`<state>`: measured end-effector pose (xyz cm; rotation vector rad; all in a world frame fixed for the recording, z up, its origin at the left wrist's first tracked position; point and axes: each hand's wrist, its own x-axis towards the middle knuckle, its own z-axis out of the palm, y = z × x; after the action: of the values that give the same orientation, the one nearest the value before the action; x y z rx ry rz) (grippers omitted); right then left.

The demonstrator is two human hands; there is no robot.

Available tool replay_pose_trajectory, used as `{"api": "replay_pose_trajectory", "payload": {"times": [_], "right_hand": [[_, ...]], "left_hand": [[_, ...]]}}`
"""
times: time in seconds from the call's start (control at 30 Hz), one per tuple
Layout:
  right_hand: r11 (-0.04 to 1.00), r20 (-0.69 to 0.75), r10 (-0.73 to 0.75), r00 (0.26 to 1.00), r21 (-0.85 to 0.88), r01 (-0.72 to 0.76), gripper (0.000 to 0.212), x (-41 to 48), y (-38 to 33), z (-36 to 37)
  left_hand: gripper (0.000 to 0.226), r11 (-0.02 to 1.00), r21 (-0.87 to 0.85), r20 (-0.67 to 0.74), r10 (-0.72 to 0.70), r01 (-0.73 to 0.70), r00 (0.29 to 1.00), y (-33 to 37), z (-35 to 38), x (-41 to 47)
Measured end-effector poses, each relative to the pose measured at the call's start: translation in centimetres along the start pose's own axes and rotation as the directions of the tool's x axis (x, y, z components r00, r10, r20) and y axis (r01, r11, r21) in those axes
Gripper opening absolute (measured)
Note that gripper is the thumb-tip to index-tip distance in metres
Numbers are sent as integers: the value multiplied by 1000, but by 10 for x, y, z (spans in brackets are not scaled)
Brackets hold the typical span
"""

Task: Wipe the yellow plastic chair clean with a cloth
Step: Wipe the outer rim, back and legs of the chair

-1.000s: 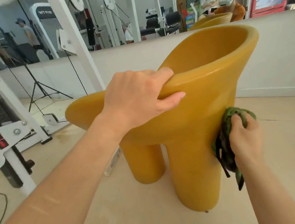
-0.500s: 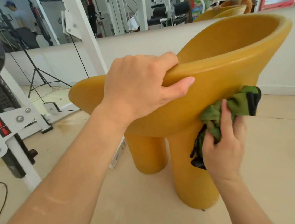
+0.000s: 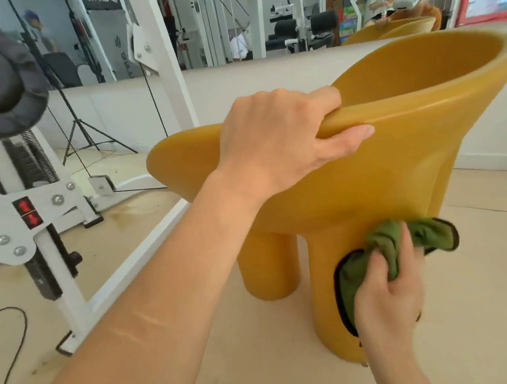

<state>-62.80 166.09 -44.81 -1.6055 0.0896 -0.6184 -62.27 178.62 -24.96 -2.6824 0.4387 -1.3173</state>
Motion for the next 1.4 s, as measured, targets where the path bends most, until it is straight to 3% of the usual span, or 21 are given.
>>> {"api": "replay_pose_trajectory", "payload": {"times": [0.1, 0.17, 0.2, 0.23, 0.3, 0.37, 0.43, 0.5, 0.6, 0.67, 0.73, 0.9, 1.07, 1.13, 1.17, 1.23, 1.27, 1.33, 1.4], "right_hand": [[926, -8, -376, 926, -41, 376, 58, 14, -39, 23], [827, 49, -504, 862, -263, 498, 62, 25, -24, 22], [801, 91, -498, 863, -335, 497, 66, 27, -6, 16], [824, 114, -429, 896, -356, 440, 70, 27, 16, 8], [951, 81, -38, 996, -303, 61, 70, 26, 54, -12], [904, 76, 405, 911, -183, -387, 61, 31, 79, -30], [843, 106, 538, 836, -73, -533, 52, 37, 79, -40], [882, 102, 464, 880, 35, -469, 48, 53, 52, -43], [970, 113, 156, 981, 168, -174, 50, 88, -13, -42], [982, 99, -60, 993, 186, 41, 59, 107, -44, -42], [979, 116, -140, 983, 164, 120, 70, 112, -48, -45], [997, 214, -43, 976, 69, 29, 66, 96, -6, -53], [995, 400, 77, 913, 25, -95, 55, 88, 20, -59], [981, 390, 128, 912, 82, -173, 53, 79, 16, -60], [980, 334, 90, 938, 138, -143, 53, 74, 7, -59], [972, 218, -115, 969, 227, 65, 59, 67, -22, -47], [951, 190, -243, 951, 239, 195, 63, 65, -37, -35], [883, 167, -470, 867, 89, 461, 66, 67, -56, -4], [842, 93, -526, 845, -81, 533, 67, 74, -51, 21]], "left_hand": [[53, 1000, -14, -33, -10, 9, 999, 3, 2, 1], [54, 999, -32, -25, -15, 14, 1000, 4, 3, 0], [57, 999, -36, -21, -12, 11, 1000, 3, 3, 1], [59, 999, -34, -20, -8, 7, 1000, 3, 3, 1], [62, 998, -56, -9, -13, 12, 1000, 3, 2, 2], [60, 998, -54, 7, -41, 42, 999, 7, 2, 4], [61, 998, -42, 40, -40, 42, 998, 10, 2, 6], [64, 998, -42, 75, -39, 42, 996, 13, -1, 11], [59, 995, 34, 173, -100, 95, 980, 27, -9, 18], [49, 989, 143, 205, -72, 43, 976, 48, -5, 28], [45, 971, 231, 237, -2, -54, 972, 80, 12, 49], [47, 956, 264, 292, 47, -128, 955, 124, 34, 90], [57, 962, 254, 232, 36, -96, 972, 81, 29, 67], [60, 975, 218, 232, -12, -40, 973, 50, 20, 50], [62, 982, 188, 228, -41, -3, 973, 35, 15, 41], [61, 989, 139, 210, -80, 51, 974, 12, 8, 26], [60, 991, 111, 200, -96, 75, 975, 5, 6, 22], [59, 992, 64, 182, -119, 109, 976, -1, 6, 20], [58, 994, 29, 186, -113, 110, 976, -2, 5, 20]]}}
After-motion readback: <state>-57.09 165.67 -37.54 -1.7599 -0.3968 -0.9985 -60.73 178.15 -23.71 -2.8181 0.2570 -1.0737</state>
